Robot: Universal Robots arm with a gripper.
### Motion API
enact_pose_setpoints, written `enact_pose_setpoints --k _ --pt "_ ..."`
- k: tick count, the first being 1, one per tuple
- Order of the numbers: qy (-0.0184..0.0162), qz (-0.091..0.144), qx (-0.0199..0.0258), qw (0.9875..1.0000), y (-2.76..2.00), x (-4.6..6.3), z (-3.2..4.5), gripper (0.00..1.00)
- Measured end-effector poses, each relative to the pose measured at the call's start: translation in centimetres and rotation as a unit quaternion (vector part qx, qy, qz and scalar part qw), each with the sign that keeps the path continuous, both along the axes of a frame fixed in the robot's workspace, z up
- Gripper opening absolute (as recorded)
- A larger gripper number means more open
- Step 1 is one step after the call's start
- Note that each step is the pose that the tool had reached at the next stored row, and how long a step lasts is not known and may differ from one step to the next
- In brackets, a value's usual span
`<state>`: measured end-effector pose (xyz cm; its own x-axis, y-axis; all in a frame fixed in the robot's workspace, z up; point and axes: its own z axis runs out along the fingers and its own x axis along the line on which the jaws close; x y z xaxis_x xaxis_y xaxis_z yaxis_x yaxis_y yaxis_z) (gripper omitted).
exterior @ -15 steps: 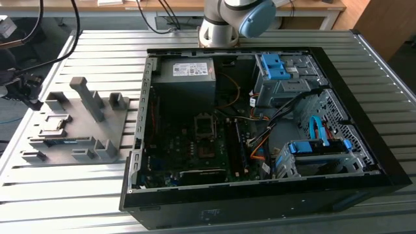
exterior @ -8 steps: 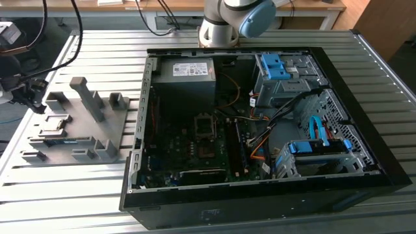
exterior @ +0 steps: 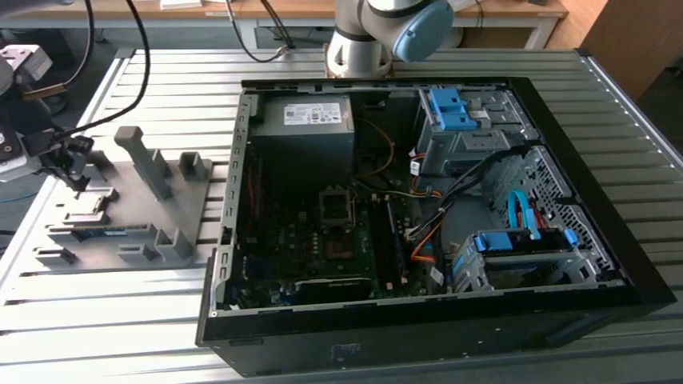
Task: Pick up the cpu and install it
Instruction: 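Reach for the cpu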
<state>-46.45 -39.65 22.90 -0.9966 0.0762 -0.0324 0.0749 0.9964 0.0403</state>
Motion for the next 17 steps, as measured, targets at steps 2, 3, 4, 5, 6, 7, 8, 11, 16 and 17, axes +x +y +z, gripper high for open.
enact_pose_setpoints --k 2,3,4,5,6,7,8,11,16,17 --pt "0.0001 0.000 -0.0091 1.0000 0.10 0.09 -0.11 0.10" --pt "0.0000 0.000 -0.0129 0.9999 0.14 0.09 -0.18 0.10" --pt "-0.0001 0.001 -0.0139 0.9999 0.17 0.07 -0.22 0.10" --pt "0.0000 0.002 -0.0142 0.9999 0.19 0.05 -0.26 0.10" --pt "-0.0001 0.003 -0.0144 0.9999 0.20 0.04 -0.31 0.10" --pt "0.0000 0.004 -0.0154 0.9999 0.24 0.02 -0.36 0.10" --pt "0.0000 0.006 -0.0178 0.9998 0.30 -0.02 -0.40 0.10" --pt "-0.0002 0.016 -0.0198 0.9997 0.43 -0.17 -0.58 0.10" --pt "-0.0003 0.022 -0.0210 0.9995 0.83 -0.51 -0.86 0.10" --pt "-0.0002 0.022 -0.0214 0.9995 0.87 -0.60 -0.89 0.10"
